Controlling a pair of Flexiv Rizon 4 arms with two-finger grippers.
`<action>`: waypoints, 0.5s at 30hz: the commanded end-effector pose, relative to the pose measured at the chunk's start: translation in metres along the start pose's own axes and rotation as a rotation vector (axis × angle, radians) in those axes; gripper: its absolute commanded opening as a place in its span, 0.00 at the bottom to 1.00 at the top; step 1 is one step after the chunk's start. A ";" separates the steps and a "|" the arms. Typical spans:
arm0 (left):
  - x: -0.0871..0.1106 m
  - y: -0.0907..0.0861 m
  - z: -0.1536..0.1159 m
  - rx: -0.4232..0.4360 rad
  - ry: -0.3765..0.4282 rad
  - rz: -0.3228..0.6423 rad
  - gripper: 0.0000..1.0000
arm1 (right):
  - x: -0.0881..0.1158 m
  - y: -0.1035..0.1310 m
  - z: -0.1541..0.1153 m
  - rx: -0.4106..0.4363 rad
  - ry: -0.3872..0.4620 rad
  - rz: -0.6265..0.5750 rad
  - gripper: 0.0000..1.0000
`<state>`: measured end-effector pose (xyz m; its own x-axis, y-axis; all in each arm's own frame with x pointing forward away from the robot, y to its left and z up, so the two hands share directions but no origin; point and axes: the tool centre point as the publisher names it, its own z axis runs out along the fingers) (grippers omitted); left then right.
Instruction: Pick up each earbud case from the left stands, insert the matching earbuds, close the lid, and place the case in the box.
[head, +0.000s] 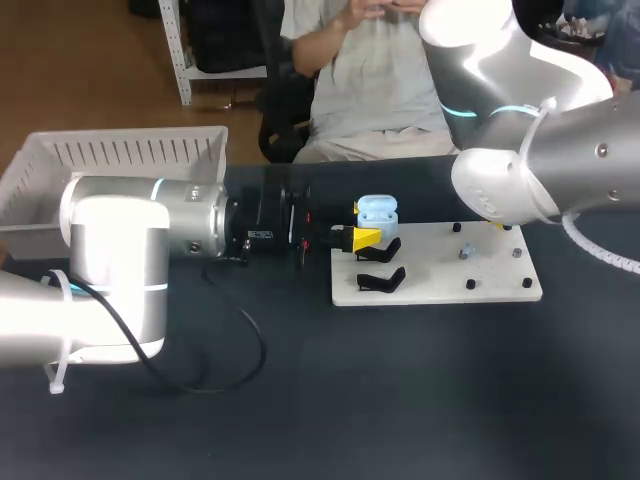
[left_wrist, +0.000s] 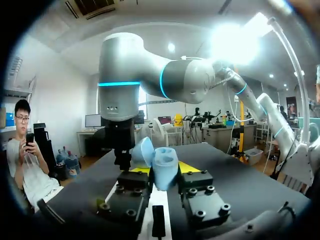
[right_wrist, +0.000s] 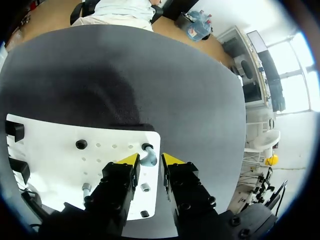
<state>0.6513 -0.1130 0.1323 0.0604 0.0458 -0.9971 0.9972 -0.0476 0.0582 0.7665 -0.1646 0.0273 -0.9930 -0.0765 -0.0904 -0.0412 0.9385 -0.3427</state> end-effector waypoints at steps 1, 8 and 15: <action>0.001 0.001 0.000 0.001 -0.002 0.001 0.00 | -0.002 0.002 0.001 0.011 0.002 0.001 0.25; 0.001 0.001 0.000 0.001 -0.002 0.001 0.00 | -0.002 0.001 0.003 0.016 0.008 0.004 0.15; 0.001 0.001 0.000 0.001 -0.002 0.001 0.00 | 0.000 0.001 0.005 0.020 0.017 0.004 0.14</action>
<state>0.6513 -0.1130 0.1323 0.0604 0.0458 -0.9971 0.9972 -0.0476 0.0582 0.7667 -0.1669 0.0251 -0.9945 -0.0690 -0.0788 -0.0364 0.9331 -0.3579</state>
